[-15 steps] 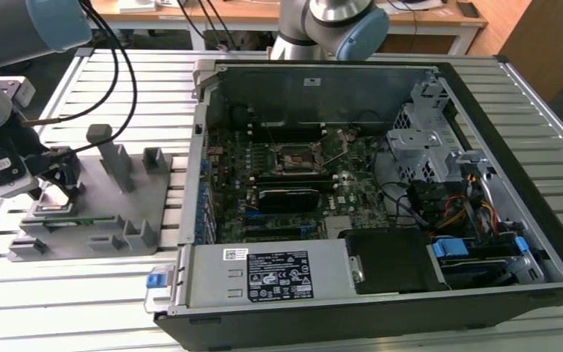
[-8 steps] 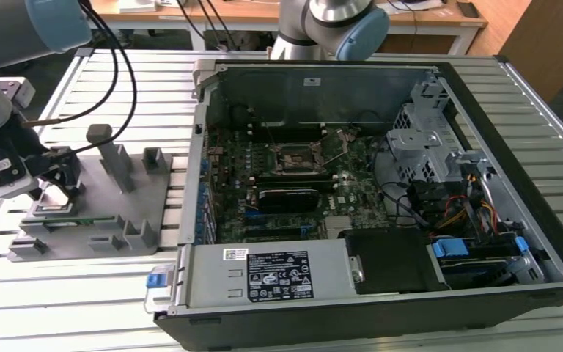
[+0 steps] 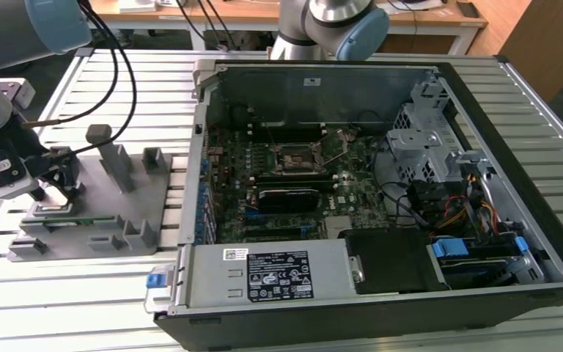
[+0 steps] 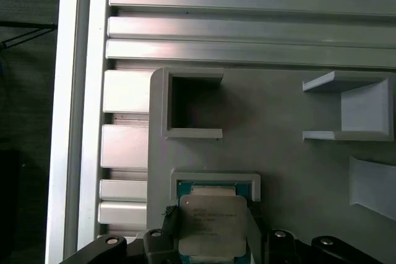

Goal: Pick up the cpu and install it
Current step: 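Pick up the cpu and move it towards the insertion slot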

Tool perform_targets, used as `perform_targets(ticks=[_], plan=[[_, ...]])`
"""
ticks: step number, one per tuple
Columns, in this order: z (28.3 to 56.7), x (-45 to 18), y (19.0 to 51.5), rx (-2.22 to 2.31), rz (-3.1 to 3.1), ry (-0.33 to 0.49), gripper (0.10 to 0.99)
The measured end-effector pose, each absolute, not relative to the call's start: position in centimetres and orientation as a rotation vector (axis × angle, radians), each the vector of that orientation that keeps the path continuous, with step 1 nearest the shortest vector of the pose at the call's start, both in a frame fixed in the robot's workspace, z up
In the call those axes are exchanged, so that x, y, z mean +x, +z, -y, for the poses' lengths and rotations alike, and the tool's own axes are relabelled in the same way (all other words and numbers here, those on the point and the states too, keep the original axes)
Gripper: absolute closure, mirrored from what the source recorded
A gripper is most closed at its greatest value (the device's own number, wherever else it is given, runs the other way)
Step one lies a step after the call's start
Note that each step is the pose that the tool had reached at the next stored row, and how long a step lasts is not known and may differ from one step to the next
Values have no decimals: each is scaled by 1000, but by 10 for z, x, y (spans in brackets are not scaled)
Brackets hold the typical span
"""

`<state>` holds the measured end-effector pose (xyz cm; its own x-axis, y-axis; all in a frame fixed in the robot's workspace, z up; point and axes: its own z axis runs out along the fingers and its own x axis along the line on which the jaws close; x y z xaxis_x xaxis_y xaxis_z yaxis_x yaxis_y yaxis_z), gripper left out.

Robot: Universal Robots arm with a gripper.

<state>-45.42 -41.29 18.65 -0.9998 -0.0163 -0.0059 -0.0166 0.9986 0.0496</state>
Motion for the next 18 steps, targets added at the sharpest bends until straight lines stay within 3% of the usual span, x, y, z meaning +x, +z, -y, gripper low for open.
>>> perform_targets(ticks=[18], plan=[[413,-454,204,-26,-3134,83,561]])
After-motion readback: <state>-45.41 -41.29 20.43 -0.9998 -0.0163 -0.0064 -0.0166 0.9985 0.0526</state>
